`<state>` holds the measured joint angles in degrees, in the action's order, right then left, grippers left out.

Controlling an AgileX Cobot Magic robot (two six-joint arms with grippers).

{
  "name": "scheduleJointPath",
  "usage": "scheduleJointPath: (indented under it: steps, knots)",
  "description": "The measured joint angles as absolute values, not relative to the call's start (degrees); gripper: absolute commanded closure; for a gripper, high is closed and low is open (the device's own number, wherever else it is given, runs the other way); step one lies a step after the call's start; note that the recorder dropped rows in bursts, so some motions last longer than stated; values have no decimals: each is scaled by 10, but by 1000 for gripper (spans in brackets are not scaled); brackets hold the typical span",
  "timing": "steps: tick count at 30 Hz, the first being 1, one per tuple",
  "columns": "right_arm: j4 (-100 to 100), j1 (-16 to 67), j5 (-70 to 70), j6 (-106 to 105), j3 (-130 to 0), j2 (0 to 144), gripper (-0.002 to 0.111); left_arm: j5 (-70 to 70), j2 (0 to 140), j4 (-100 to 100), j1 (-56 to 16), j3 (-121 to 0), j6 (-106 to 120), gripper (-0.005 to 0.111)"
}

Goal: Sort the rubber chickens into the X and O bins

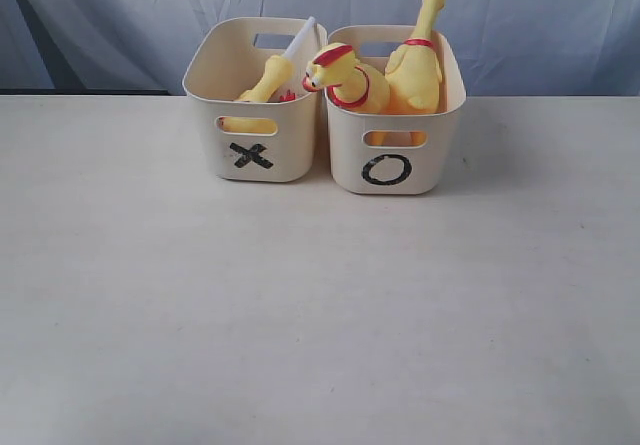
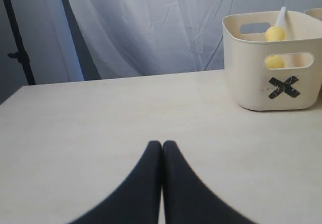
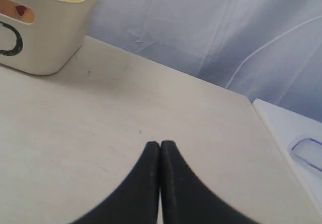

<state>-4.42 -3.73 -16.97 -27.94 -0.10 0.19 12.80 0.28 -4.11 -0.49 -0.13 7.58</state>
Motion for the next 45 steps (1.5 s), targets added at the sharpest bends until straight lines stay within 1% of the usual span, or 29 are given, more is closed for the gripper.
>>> scheduleJointPath:
  steps: [9,12,20,45]
  knots:
    - [-45,-37,-170,-61,-1,2,109,128,3,-41,-5,-1,-7,107]
    - [-45,-37,-170,-35,-1,2,109,128,3,-41,-5,-1,-39,107]
    - [-45,-37,-170,-25,-1,2,109,128,3,-42,-5,-1,-115,107]
    - [-45,-37,-173,-26,-1,2,109,129,3,-42,-5,-1,-116,107]
